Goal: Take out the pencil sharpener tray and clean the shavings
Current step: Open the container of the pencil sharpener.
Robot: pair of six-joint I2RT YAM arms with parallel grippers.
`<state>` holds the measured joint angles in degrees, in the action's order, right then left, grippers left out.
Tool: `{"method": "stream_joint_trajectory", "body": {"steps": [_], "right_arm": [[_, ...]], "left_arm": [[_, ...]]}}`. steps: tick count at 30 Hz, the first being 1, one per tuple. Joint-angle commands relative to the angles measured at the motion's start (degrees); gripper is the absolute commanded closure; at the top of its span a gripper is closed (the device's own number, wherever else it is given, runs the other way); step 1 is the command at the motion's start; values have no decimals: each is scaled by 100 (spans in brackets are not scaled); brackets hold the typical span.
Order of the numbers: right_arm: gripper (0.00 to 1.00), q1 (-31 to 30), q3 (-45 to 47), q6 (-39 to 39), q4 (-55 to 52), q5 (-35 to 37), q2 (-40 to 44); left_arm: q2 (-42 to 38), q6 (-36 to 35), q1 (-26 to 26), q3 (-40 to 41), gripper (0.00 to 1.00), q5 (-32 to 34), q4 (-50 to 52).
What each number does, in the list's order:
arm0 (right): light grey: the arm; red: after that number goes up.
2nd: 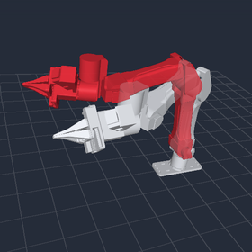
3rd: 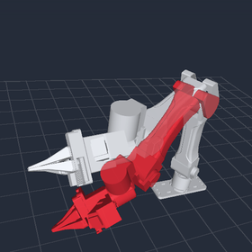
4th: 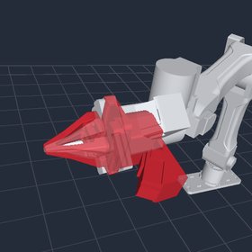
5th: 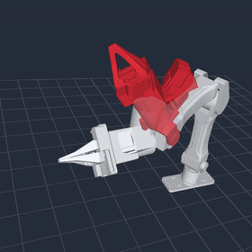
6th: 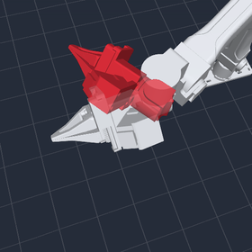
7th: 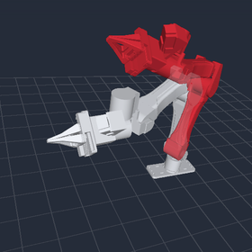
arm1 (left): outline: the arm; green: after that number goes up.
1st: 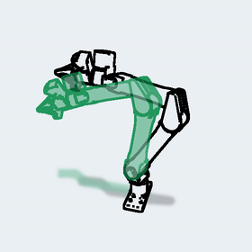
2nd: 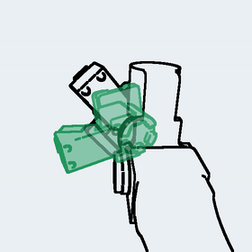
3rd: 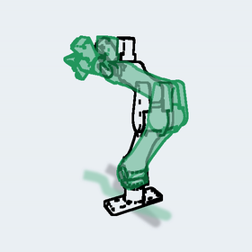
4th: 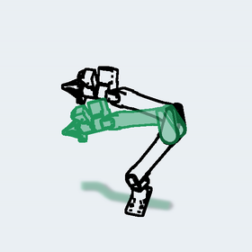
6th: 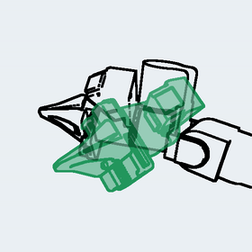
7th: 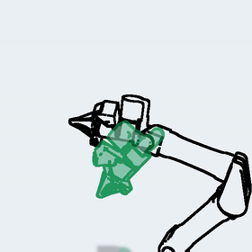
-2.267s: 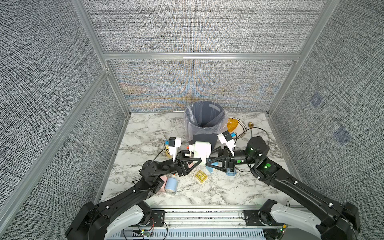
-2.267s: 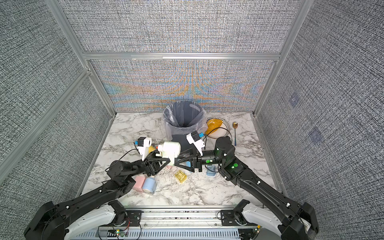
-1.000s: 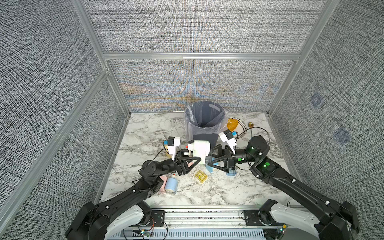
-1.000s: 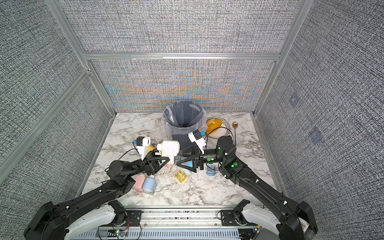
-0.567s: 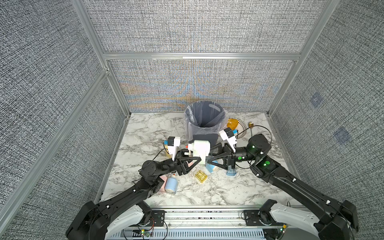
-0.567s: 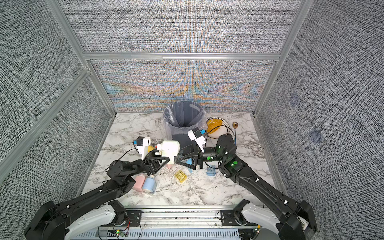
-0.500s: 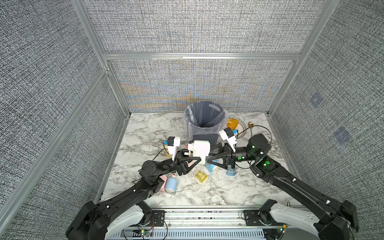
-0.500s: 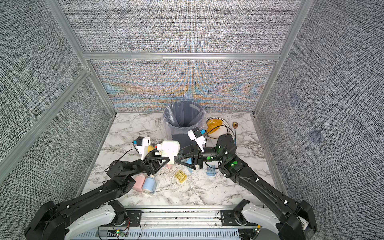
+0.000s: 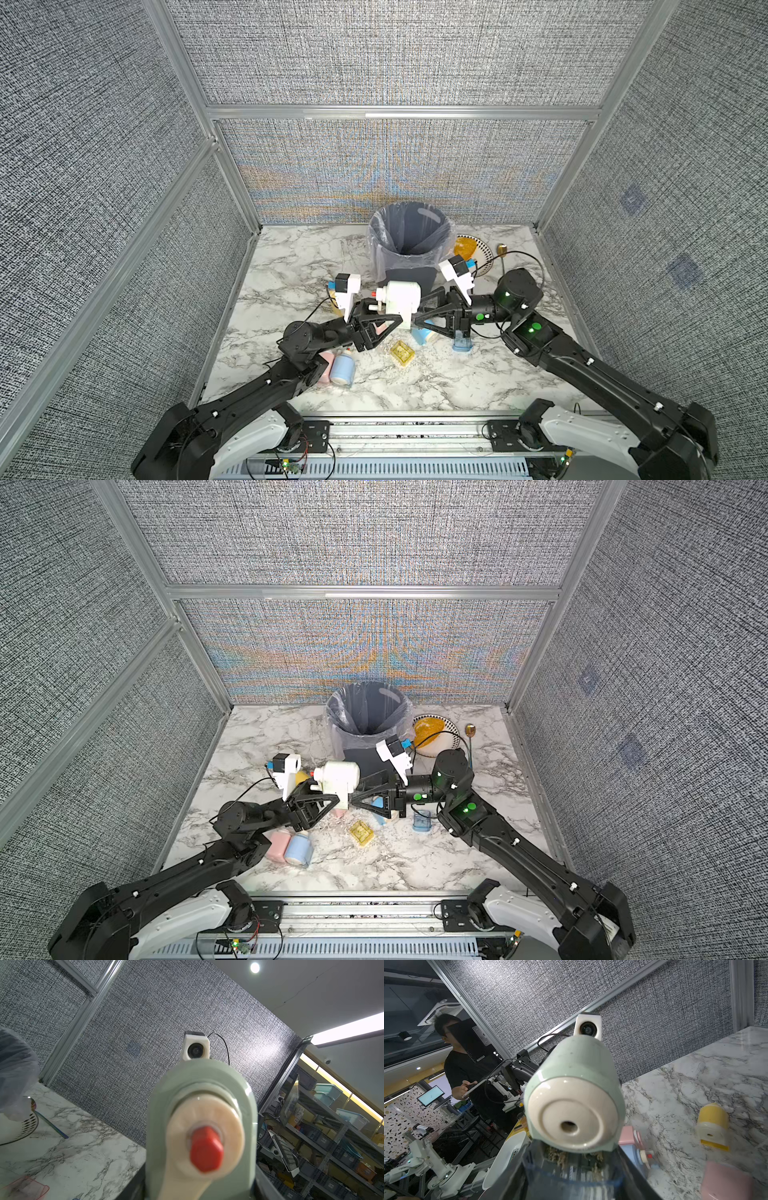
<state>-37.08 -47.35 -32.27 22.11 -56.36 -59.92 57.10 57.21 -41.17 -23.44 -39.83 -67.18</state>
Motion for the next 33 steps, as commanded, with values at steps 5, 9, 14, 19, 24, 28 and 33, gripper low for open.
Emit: {"method": "stream_joint_trajectory", "body": {"steps": [5,9,14,19,24,28,33], "right_arm": [[66,43,48,531,-424,63,156],[67,102,103,613,-487,58,298],[68,227,318,687,-607,55,475],[68,367,419,713,-689,15,663],[69,505,505,723,-734,-55,805],[69,626,573,714,-752,-120,906],[70,767,616,705,-803,-174,1038]], "left_arm": [[-15,-54,12,-63,100,53,-217],[-26,-46,12,-90,100,54,-194],[-111,-79,12,-82,100,89,-103],[-290,-190,12,-55,100,159,124],[-451,-284,12,-46,100,200,356],[-580,-376,12,-47,100,269,540],[-713,-476,12,-38,100,327,712]]}}
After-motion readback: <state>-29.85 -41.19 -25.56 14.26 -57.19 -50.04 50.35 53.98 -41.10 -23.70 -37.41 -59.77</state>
